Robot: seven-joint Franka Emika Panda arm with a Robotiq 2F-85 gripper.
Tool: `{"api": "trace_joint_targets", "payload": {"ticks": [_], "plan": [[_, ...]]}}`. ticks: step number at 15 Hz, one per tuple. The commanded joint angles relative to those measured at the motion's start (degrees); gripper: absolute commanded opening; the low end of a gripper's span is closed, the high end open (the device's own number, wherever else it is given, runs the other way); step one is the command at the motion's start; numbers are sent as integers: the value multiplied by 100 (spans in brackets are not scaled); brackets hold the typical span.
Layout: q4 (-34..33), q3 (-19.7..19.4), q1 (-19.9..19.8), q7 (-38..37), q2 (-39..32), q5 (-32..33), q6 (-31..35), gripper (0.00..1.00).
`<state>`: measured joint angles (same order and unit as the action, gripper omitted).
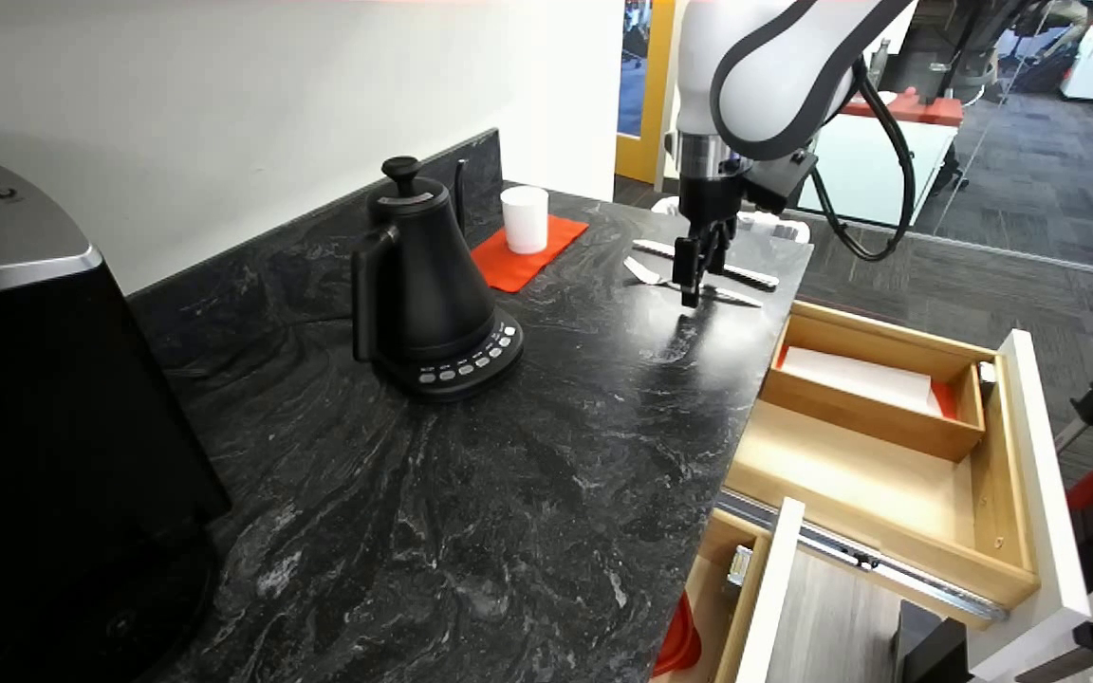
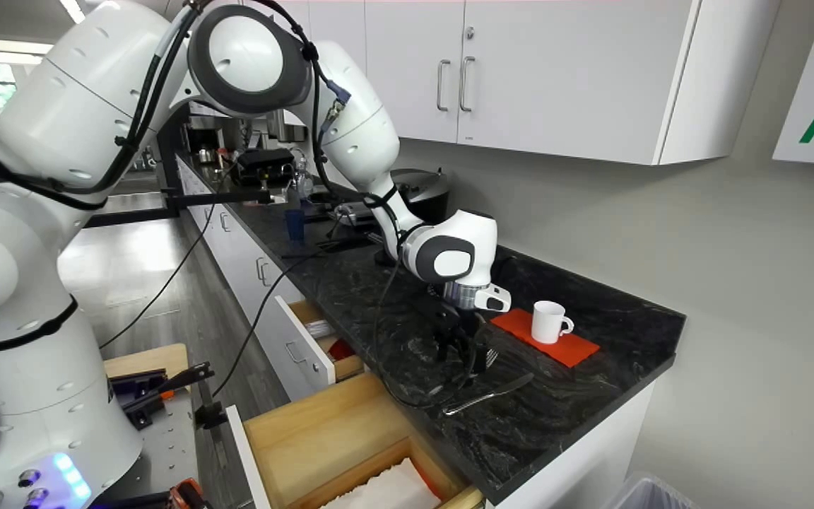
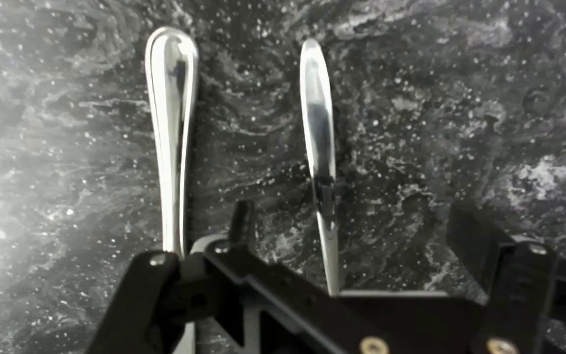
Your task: Put the fork and knife into the drawer.
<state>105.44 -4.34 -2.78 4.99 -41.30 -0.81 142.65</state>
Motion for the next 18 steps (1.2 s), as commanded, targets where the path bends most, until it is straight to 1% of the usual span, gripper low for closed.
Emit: {"api": "trace_joint_targets", "payload": {"ticks": [1, 2, 3, 4, 9, 11, 14, 17, 18], "plan": [[247, 221, -294, 498, 185, 83, 91, 100], [262, 251, -341, 596, 192, 71, 95, 100], [283, 267, -374, 679, 193, 73, 147, 75], [302, 289, -413, 770, 202, 74, 159, 74], [340, 304, -494, 973, 239, 84, 158, 39], [338, 290, -499, 979, 247, 94, 153, 28], [328, 275, -501, 960, 252, 120, 145, 8], [298, 248, -482, 865, 252, 112, 84, 3], [290, 242, -480, 833, 259, 98, 73, 5]]}}
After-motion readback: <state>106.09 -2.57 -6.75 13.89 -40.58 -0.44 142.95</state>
